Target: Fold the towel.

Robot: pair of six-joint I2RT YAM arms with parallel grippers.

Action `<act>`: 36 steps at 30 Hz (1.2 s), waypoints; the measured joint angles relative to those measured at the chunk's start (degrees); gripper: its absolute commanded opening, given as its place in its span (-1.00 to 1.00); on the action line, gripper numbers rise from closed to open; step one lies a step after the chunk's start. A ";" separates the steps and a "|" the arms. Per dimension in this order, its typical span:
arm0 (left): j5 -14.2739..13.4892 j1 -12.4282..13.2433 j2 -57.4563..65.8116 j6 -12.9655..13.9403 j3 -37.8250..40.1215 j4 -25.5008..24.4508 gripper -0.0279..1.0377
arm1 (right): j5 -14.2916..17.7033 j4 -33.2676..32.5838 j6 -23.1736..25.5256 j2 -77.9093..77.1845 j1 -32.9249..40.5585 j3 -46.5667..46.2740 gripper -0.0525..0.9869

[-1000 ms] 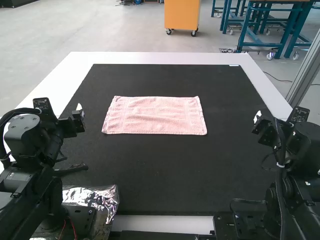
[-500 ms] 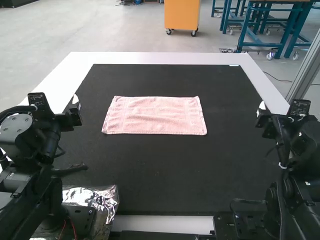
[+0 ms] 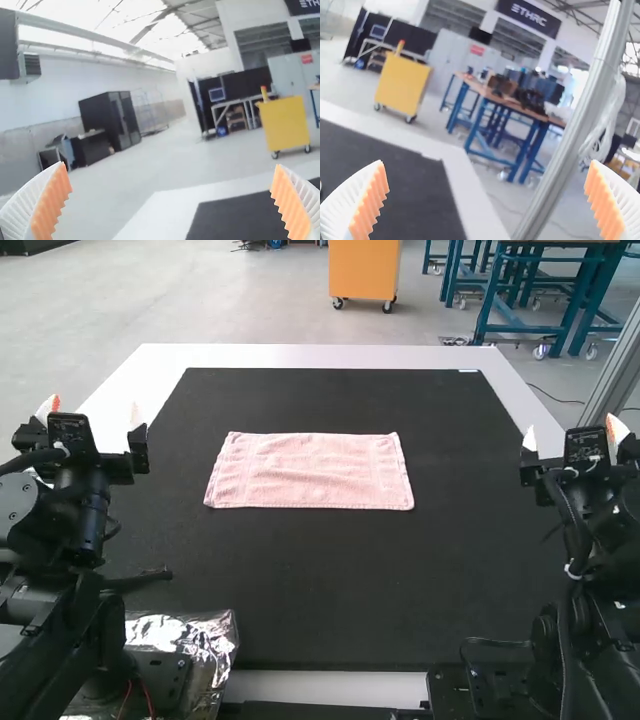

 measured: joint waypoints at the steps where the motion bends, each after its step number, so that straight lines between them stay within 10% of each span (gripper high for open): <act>1: 0.09 -0.02 0.46 0.68 1.31 -0.79 0.79 | -0.20 -0.04 0.57 1.88 0.00 2.23 0.84; 7: 0.07 -1.99 14.88 0.11 16.96 -3.69 0.85 | -0.39 -4.09 7.91 23.28 0.00 21.49 0.85; 11: 0.17 -2.60 29.99 -5.40 29.77 -13.60 0.85 | -1.46 -12.68 14.12 37.81 0.00 31.39 0.85; 20: 1.51 1.64 53.13 -12.09 34.91 -27.80 0.85 | -6.60 -21.79 22.01 59.65 5.07 37.73 0.84; 36: 9.94 1.66 77.13 -13.60 36.46 -23.02 0.85 | -5.60 -14.38 24.02 87.01 17.33 42.93 0.85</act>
